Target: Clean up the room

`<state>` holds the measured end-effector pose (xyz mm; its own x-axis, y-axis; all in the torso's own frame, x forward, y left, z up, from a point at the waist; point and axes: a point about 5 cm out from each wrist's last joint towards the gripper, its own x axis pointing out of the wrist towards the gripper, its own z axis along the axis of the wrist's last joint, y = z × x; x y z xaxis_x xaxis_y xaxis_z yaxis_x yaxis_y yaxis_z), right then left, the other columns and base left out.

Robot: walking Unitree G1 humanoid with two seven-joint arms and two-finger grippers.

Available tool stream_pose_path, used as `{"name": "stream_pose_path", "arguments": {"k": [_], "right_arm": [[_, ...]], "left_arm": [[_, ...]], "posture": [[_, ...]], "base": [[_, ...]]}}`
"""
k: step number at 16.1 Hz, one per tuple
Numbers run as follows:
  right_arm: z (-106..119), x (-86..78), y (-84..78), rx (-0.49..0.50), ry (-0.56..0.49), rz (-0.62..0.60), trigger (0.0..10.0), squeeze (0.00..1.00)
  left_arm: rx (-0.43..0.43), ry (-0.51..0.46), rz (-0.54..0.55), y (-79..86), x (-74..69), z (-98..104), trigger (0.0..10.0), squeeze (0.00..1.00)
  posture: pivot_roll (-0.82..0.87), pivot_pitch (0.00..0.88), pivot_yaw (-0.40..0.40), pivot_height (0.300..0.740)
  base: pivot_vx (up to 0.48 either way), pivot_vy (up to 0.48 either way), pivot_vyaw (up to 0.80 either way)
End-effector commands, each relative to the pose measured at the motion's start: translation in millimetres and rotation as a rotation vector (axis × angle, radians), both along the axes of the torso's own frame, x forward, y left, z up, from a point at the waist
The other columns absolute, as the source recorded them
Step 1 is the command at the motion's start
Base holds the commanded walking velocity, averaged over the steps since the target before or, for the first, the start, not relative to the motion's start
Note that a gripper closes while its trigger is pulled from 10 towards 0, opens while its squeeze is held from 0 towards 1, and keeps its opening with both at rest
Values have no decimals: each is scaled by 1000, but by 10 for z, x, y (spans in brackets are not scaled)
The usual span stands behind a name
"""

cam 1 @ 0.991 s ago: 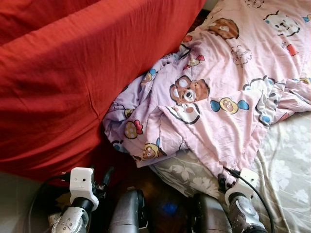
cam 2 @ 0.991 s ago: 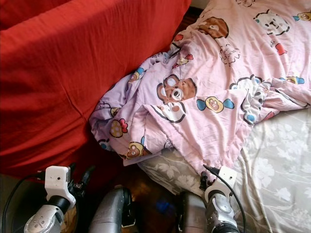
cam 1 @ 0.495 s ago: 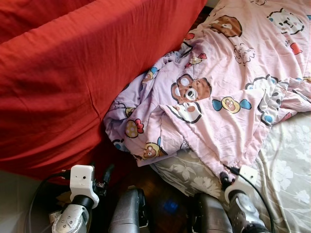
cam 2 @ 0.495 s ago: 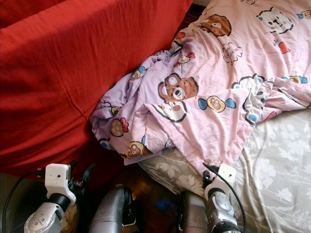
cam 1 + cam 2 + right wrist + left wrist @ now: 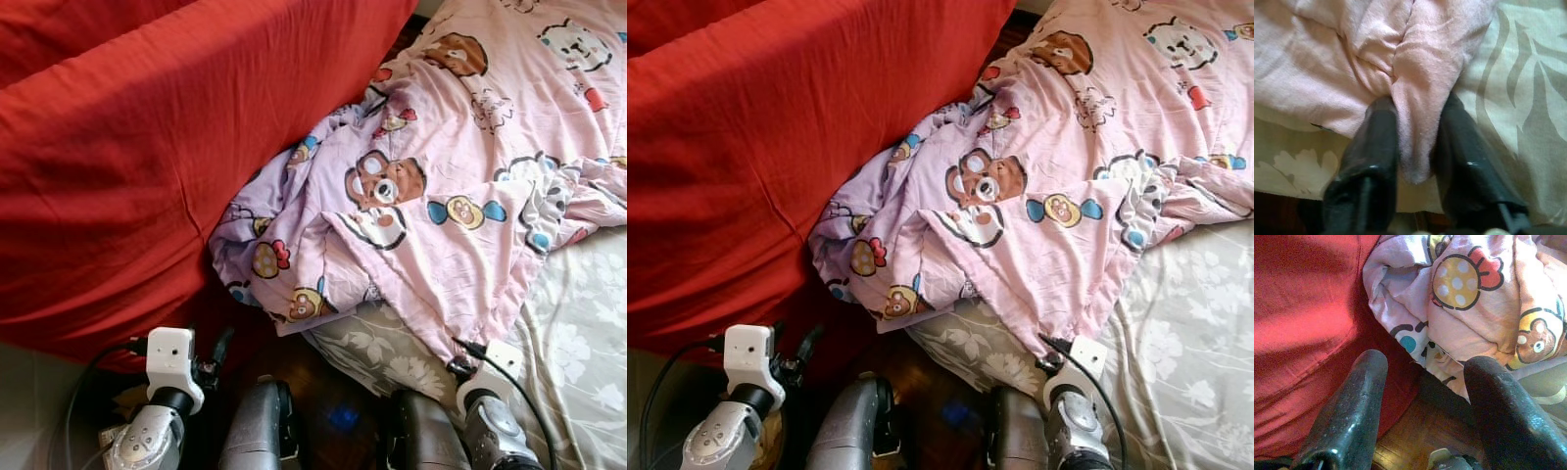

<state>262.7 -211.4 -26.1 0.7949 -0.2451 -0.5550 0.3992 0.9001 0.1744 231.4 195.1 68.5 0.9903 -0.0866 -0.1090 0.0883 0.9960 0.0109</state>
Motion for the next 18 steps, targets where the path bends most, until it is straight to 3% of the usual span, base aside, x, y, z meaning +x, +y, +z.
{"name": "stream_pose_path", "arguments": {"k": [1, 6, 11, 12, 18], "right_arm": [[-81, -79, 26, 16, 50, -6, 0, 0], [-42, -35, 16, -7, 34, 23, 0, 0], [103, 38, -51, -107, -93, 91, 0, 0], [136, 28, -84, -133, -132, 90, 9647, 0], [238, -34, -101, -193, -259, 141, 10000, 0]], "left_arm": [[5, 42, 16, 47, -31, -99, 10000, 0], [1, 46, 35, 47, 55, -170, 10000, 0], [-17, 19, 57, 39, 192, -187, 10000, 0], [-28, 15, 73, 46, 191, -197, 10000, 0], [-63, 6, 86, -4, 299, -255, 10000, 0]], "posture": [[106, 243, 62, 645], [98, 163, 44, 645], [52, 71, 24, 645], [44, 63, 24, 645], [9, 26, 16, 658]], "base": [[0, 0, 0], [0, 0, 0], [0, 0, 0], [0, 0, 0], [0, 0, 0]]}}
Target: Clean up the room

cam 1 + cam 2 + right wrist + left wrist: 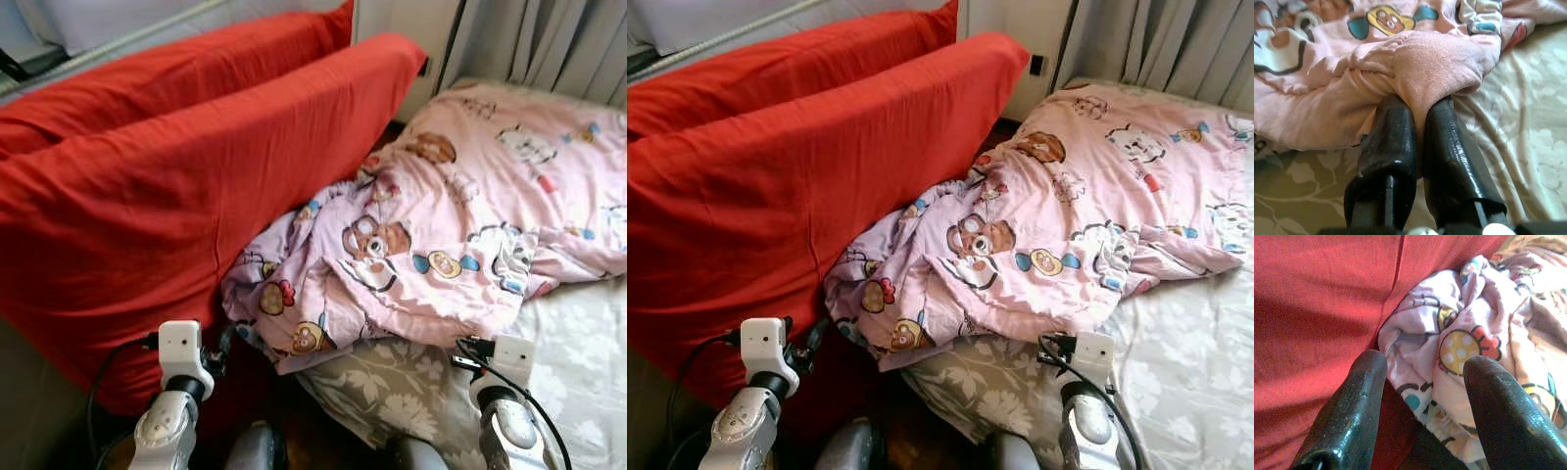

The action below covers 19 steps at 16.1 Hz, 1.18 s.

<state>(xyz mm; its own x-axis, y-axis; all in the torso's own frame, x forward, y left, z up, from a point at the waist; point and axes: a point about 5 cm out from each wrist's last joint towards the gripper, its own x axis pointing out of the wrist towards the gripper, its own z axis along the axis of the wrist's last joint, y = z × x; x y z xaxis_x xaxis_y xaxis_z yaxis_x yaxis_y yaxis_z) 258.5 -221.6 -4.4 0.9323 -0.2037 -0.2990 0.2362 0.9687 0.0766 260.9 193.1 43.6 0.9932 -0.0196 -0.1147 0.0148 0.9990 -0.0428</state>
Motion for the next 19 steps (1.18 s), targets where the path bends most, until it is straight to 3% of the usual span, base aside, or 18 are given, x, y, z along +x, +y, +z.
{"name": "stream_pose_path", "arguments": {"k": [1, 7, 10, 15, 17, 19], "right_arm": [[24, 21, -4, -7, -8, -8, 10000, 0], [19, 65, 109, -4, 5, 25, 10000, 0], [17, 67, 115, -1, 5, 23, 10000, 0], [16, 58, 103, -3, -3, 9, 10000, 0], [52, 69, 104, 3, -39, 13, 10000, 0], [42, 63, 100, -3, -31, 11, 10000, 0]], "left_arm": [[-12, -5, 15, 12, 19, -7, 10000, 0], [-23, 39, 44, 46, -1, -143, 10000, 0], [-9, 119, 58, 105, -80, -308, 10000, 0], [1, 305, 121, 268, -247, -642, 10000, 0], [-1, 379, 162, 337, -346, -763, 10000, 0], [-34, 514, 192, 334, -519, -955, 10000, 0]], "posture": [[9, 26, 16, 668], [19, 7, 5, 738], [18, 1, 13, 740], [10, 0, 26, 740], [7, 0, 28, 740], [18, 0, 23, 740]], "base": [[0, 0, 0], [0, 0, 0], [0, 0, 0], [0, 0, 0], [0, 0, 0], [0, 0, 0]]}}
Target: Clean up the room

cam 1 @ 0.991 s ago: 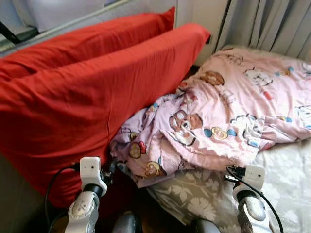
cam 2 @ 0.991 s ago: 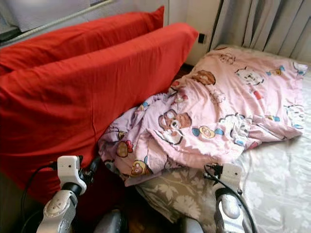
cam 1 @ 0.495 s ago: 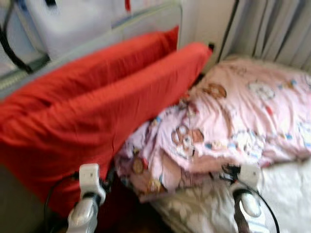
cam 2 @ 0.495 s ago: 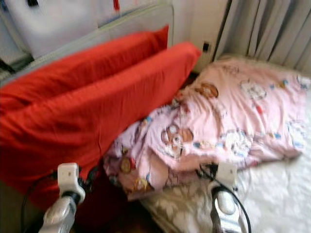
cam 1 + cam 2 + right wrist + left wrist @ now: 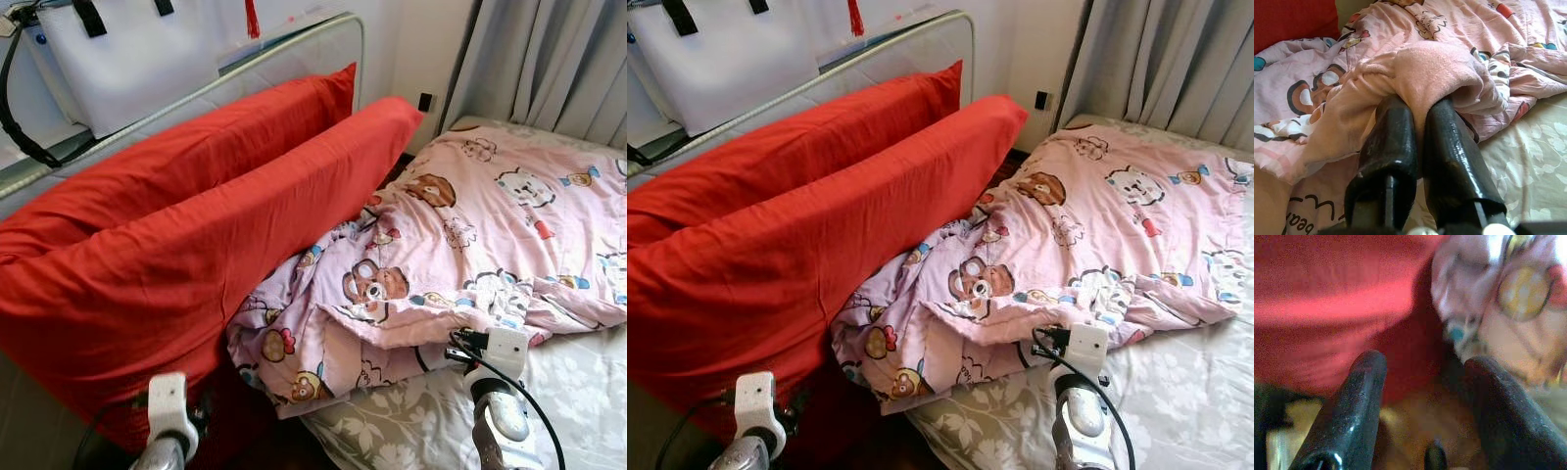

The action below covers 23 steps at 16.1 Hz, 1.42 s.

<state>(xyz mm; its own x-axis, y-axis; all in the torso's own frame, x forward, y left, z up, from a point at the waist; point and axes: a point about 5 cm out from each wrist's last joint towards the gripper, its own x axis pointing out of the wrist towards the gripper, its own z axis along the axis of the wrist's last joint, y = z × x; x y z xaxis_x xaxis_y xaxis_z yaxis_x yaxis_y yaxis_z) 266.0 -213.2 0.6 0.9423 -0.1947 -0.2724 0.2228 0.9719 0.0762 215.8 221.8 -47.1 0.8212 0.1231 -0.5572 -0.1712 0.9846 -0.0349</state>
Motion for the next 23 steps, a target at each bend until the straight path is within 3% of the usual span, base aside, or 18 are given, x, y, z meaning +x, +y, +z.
{"name": "stream_pose_path", "arguments": {"k": [1, 11, 18, 23], "right_arm": [[-13, -15, 19, 3, -1, -1, 10000, 0], [4, -29, -71, -26, -4, -53, 10000, 0], [16, -34, -76, -24, -18, -69, 10000, 0], [30, -19, -65, -24, -25, -72, 10000, 0]], "left_arm": [[-3, 81, 29, 38, -136, -107, 10000, 0], [-24, 165, 50, 78, -373, -248, 10000, 0], [-28, 165, 44, 55, -400, -263, 10000, 0], [-27, 155, 40, 55, -392, -254, 10000, 0]], "posture": [[14, 0, 25, 740], [13, 0, 28, 740], [20, 1, 28, 740], [23, 11, 32, 740]], "base": [[0, 0, 0], [0, 0, 0], [0, 0, 0], [-252, 0, 0]]}}
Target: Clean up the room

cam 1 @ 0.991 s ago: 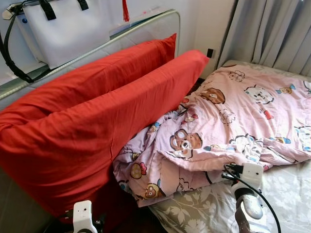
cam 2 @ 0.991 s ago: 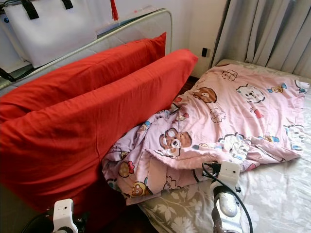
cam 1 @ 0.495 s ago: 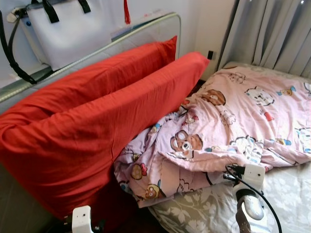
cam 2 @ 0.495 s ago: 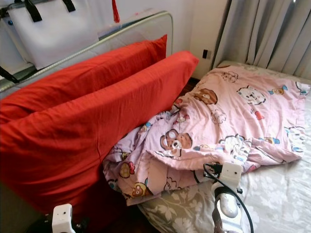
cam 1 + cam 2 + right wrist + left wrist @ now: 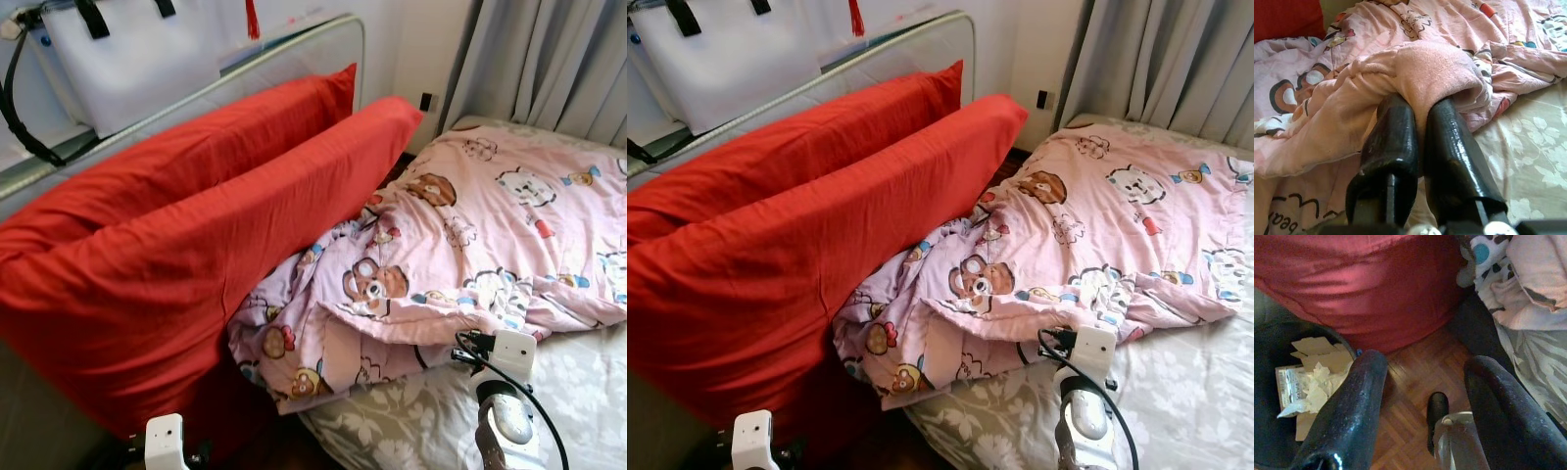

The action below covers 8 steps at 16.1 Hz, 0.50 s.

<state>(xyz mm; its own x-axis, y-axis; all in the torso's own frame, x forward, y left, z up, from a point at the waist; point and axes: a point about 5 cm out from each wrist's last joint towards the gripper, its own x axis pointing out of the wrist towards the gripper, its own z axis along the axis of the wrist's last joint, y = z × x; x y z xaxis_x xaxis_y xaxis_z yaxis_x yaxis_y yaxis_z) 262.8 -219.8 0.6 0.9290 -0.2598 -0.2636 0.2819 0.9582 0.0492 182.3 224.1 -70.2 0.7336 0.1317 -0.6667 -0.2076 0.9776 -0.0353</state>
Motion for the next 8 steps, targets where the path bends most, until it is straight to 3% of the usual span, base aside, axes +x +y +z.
{"name": "stream_pose_path", "arguments": {"k": [1, 3, 8], "right_arm": [[33, 14, 2, 3, -25, -11, 10000, 0], [37, 15, -5, 1, -28, -15, 10000, 0], [64, 15, -52, -16, -40, -39, 10000, 0]], "left_arm": [[1, 17, 7, 34, -57, -22, 10000, 0], [1, 15, 7, 38, -59, -21, 10000, 0], [4, 10, 5, 43, -59, -17, 10000, 0]], "posture": [[23, 11, 32, 740], [24, 15, 33, 740], [24, 20, 33, 740]], "base": [[-266, 0, 0], [-279, 0, 0], [0, 0, 0]]}}
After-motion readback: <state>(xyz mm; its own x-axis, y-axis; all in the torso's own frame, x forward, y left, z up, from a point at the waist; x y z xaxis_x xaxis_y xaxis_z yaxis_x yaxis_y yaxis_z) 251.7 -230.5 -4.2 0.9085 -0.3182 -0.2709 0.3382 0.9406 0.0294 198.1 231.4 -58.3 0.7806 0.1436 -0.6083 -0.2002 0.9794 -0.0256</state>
